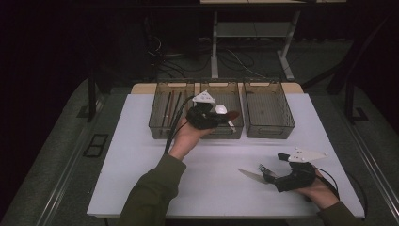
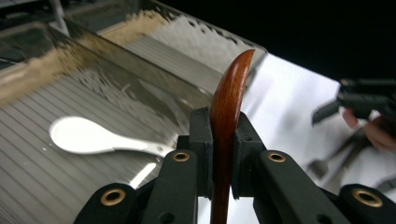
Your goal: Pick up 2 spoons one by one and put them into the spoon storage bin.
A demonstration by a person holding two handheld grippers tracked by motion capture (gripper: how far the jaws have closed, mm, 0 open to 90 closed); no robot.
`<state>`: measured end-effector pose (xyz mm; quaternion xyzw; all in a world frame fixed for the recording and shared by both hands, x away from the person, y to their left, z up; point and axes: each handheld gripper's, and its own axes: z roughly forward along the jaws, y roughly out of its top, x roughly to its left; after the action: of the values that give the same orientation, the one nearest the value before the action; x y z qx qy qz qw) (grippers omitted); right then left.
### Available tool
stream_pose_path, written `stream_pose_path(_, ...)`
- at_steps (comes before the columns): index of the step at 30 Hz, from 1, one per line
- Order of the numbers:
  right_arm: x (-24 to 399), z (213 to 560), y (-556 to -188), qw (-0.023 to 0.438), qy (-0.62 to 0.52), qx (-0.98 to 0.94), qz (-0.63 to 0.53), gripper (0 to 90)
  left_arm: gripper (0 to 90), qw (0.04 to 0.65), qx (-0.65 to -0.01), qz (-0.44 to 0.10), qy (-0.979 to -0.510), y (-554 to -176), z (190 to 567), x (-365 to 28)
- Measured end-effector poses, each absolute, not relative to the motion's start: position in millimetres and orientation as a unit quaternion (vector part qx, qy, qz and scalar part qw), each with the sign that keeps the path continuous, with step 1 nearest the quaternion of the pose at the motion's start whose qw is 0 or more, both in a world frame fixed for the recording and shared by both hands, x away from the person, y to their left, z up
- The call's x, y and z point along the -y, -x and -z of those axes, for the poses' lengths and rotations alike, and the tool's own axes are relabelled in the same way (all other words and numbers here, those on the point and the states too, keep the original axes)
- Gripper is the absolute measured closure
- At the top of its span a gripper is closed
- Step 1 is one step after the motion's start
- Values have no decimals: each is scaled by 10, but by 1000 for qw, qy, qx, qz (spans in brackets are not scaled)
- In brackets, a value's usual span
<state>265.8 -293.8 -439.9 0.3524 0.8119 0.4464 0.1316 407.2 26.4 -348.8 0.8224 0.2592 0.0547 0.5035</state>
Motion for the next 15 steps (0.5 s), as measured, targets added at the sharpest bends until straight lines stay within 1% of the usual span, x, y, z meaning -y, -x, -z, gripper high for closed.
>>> stream_pose_path(8, 2937, 4398, -2655, 131, -353, -812, -447, 6, 807, 512, -268, -63, -814, -4296, 3439, -153)
stream_pose_path(15, 2936, 4396, -2654, 130, -353, -811, -448, 6, 808, 499, -272, -78, -819, -4523, 3455, -30)
